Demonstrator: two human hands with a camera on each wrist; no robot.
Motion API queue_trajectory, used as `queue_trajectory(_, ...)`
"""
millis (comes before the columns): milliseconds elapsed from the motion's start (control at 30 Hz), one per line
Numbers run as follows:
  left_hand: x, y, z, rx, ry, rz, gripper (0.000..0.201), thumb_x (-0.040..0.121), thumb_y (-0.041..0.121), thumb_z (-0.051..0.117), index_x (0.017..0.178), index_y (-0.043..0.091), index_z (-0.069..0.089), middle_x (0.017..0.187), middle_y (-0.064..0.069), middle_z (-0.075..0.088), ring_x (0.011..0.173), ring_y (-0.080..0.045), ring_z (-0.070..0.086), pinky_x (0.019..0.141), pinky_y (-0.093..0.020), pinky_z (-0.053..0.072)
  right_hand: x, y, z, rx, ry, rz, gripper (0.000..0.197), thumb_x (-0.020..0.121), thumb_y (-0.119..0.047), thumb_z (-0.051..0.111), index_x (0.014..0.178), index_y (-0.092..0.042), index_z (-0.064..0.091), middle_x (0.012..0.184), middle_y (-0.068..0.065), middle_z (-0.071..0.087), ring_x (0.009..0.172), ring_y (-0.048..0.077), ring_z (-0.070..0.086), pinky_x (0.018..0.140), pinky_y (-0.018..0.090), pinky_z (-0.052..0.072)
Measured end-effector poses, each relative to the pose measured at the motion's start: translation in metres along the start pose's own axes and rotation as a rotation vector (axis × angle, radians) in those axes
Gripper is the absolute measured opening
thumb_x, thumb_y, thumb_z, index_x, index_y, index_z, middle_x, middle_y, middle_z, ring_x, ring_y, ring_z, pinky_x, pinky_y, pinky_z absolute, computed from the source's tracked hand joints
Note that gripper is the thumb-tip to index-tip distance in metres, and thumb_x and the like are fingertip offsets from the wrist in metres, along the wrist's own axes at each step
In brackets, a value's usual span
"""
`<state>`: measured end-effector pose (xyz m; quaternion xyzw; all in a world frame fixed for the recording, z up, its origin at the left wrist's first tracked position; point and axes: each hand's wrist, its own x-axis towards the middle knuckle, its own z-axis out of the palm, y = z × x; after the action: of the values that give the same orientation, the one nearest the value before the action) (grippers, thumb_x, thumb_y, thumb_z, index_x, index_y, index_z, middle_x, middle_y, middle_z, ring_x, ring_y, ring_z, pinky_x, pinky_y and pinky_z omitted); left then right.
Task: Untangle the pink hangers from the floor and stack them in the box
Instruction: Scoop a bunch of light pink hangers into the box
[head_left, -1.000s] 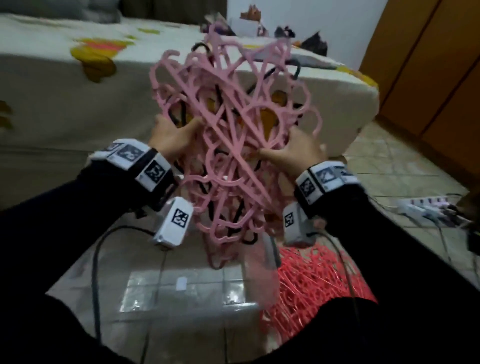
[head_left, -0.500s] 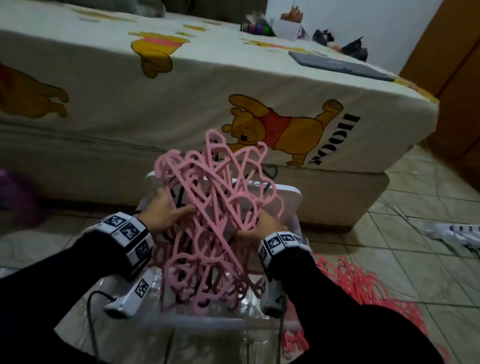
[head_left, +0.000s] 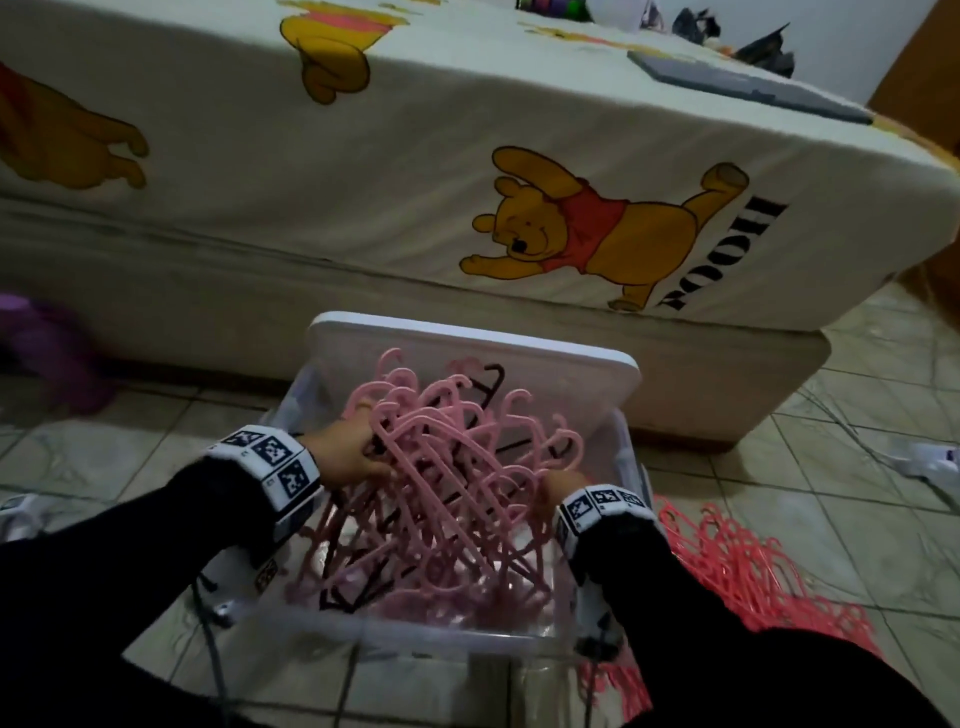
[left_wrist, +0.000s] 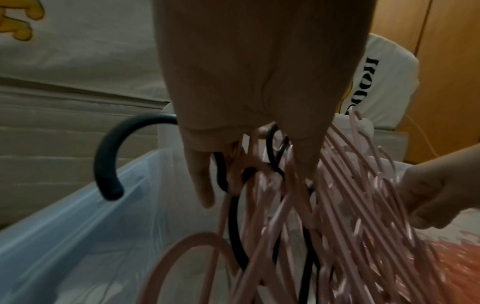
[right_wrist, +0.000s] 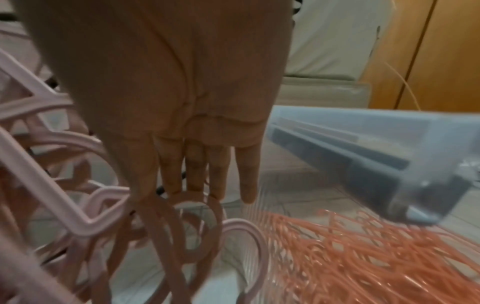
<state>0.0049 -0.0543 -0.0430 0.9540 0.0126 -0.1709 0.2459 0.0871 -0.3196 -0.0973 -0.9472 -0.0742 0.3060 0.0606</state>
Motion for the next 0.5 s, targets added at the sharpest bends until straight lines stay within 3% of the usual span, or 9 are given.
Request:
queue_trajectory(67, 0.0, 0.001, 0.001, 0.057, 0.039, -0.01, 0.061, 0.087, 0.029, 0.067, 0.136, 0.007, 0.039, 0.136, -0.011, 0.047, 0.118, -0.026, 0.052, 0.098, -0.031, 0.042, -0.001, 0.005, 0.001, -0.032, -0.022, -0.034, 0.037, 0.096, -0.018, 0.048, 0.13, -0.005, 0.052, 0.133, 0.012, 0.053, 0.12, 0.027, 0.052, 0.06, 0.013, 0.038)
queue_trajectory(100, 0.0, 0.001, 0.0, 0.099, 0.048, -0.033, 0.063, 0.087, 0.031, 0.066, 0.138, 0.009, 0.035, 0.134, -0.011, 0.051, 0.116, -0.027, 0.055, 0.094, -0.031, 0.044, 0.0, 0.005, 0.001, -0.012, -0.019, -0.032, 0.036, 0.093, -0.024, 0.053, 0.126, -0.009, 0.056, 0.127, 0.011, 0.058, 0.115, 0.028, 0.056, 0.061, 0.011, 0.045)
queue_trajectory(133, 0.0, 0.001, -0.002, 0.147, 0.049, -0.065, 0.066, 0.088, 0.034, 0.064, 0.139, 0.01, 0.031, 0.132, -0.012, 0.053, 0.114, -0.028, 0.056, 0.092, -0.031, 0.045, 0.002, 0.007, 0.003, -0.029, -0.006, -0.042, 0.034, 0.089, -0.031, 0.059, 0.119, -0.017, 0.06, 0.119, 0.009, 0.064, 0.106, 0.028, 0.061, 0.072, 0.016, 0.052)
queue_trajectory(167, -0.001, 0.0, -0.005, 0.211, 0.039, -0.101, 0.067, 0.088, 0.038, 0.063, 0.139, 0.011, 0.028, 0.131, -0.012, 0.055, 0.114, -0.028, 0.057, 0.091, -0.032, 0.044, 0.001, 0.006, 0.004, -0.091, -0.011, -0.045, 0.032, 0.084, -0.037, 0.064, 0.112, -0.022, 0.062, 0.11, 0.005, 0.067, 0.099, 0.028, 0.064, 0.08, 0.028, 0.055)
queue_trajectory(233, -0.003, 0.002, -0.011, 0.386, 0.018, -0.162, 0.058, 0.09, 0.046, 0.057, 0.133, 0.013, 0.034, 0.13, -0.011, 0.057, 0.114, -0.028, 0.058, 0.091, -0.034, 0.043, 0.001, 0.007, 0.01, -0.182, -0.037, -0.065, 0.027, 0.082, -0.038, 0.064, 0.105, -0.024, 0.064, 0.103, 0.003, 0.068, 0.094, 0.027, 0.065, 0.085, 0.041, 0.054)
queue_trajectory(300, -0.005, 0.004, -0.016, 0.538, 0.033, -0.206, 0.044, 0.094, 0.045, 0.05, 0.126, 0.016, 0.045, 0.126, -0.01, 0.059, 0.111, -0.027, 0.059, 0.09, -0.037, 0.045, 0.0, 0.005, 0.01, -0.223, -0.04, -0.081, 0.026, 0.086, -0.033, 0.061, 0.106, -0.019, 0.067, 0.108, 0.005, 0.068, 0.096, 0.024, 0.064, 0.087, 0.039, 0.054)
queue_trajectory(367, -0.006, 0.005, -0.019, 0.58, 0.047, -0.223, 0.037, 0.096, 0.042, 0.046, 0.125, 0.022, 0.053, 0.124, -0.007, 0.061, 0.111, -0.025, 0.059, 0.089, -0.037, 0.047, 0.0, 0.002, 0.007, -0.213, -0.005, -0.079, 0.035, 0.091, -0.03, 0.057, 0.12, -0.01, 0.06, 0.121, 0.012, 0.062, 0.109, 0.027, 0.06, 0.093, 0.033, 0.049)
queue_trajectory(467, -0.006, 0.009, -0.019, 0.477, -0.023, -0.182, 0.035, 0.094, 0.044, 0.05, 0.126, 0.03, 0.055, 0.129, -0.002, 0.058, 0.117, -0.021, 0.056, 0.097, -0.036, 0.043, -0.002, -0.003, 0.002, -0.202, 0.034, -0.144, 0.043, 0.097, -0.018, 0.049, 0.137, -0.005, 0.043, 0.141, 0.014, 0.046, 0.128, 0.029, 0.044, 0.087, 0.012, 0.04)
queue_trajectory(500, -0.006, 0.011, -0.018, 0.424, -0.057, -0.158, 0.035, 0.094, 0.042, 0.052, 0.126, 0.03, 0.055, 0.131, 0.0, 0.057, 0.118, -0.019, 0.055, 0.098, -0.034, 0.043, -0.002, -0.005, 0.002, -0.189, 0.066, -0.148, 0.043, 0.097, -0.02, 0.05, 0.137, -0.007, 0.043, 0.14, 0.013, 0.047, 0.127, 0.029, 0.045, 0.089, 0.015, 0.039)
